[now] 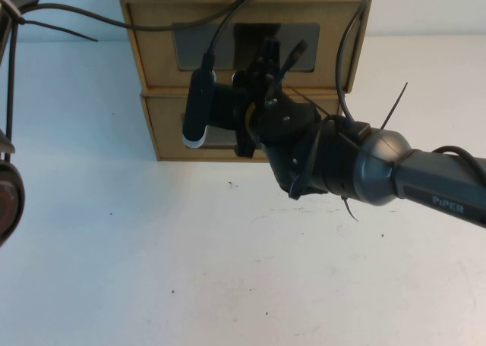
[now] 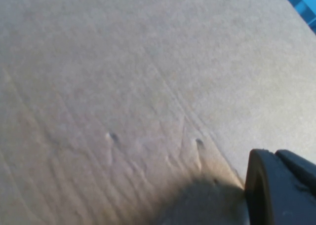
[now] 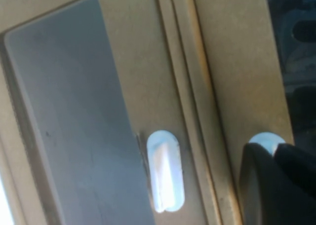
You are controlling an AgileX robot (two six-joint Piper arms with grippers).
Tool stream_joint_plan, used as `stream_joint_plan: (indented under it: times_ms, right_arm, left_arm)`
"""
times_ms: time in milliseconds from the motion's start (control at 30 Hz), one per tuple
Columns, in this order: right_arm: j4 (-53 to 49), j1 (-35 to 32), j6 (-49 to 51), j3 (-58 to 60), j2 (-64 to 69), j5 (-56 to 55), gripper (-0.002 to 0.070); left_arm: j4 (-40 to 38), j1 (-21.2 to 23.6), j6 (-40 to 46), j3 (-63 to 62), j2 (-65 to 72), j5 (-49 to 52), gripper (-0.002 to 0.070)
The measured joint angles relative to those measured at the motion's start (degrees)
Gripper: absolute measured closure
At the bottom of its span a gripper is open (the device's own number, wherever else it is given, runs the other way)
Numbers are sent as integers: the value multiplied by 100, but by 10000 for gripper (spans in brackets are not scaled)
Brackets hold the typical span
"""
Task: Open the shoe box
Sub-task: 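Pull the top drawer of the cardboard box fully open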
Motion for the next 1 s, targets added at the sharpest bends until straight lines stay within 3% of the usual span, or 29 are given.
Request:
stream_joint_plan:
  times_ms: [233,700,1000]
  right_arm:
    - [753,58,-790,10,-101,156,666]
    - [976,414,-883,1276,-1039,427,673]
    - [1178,567,-883,1365,-1152,606,673]
  left_arm:
    - [-10,0,-50,0,0,22,680]
    - [-95,-12,-101,0,0,181,680]
    - [-95,-12,-112,0,0,193,680]
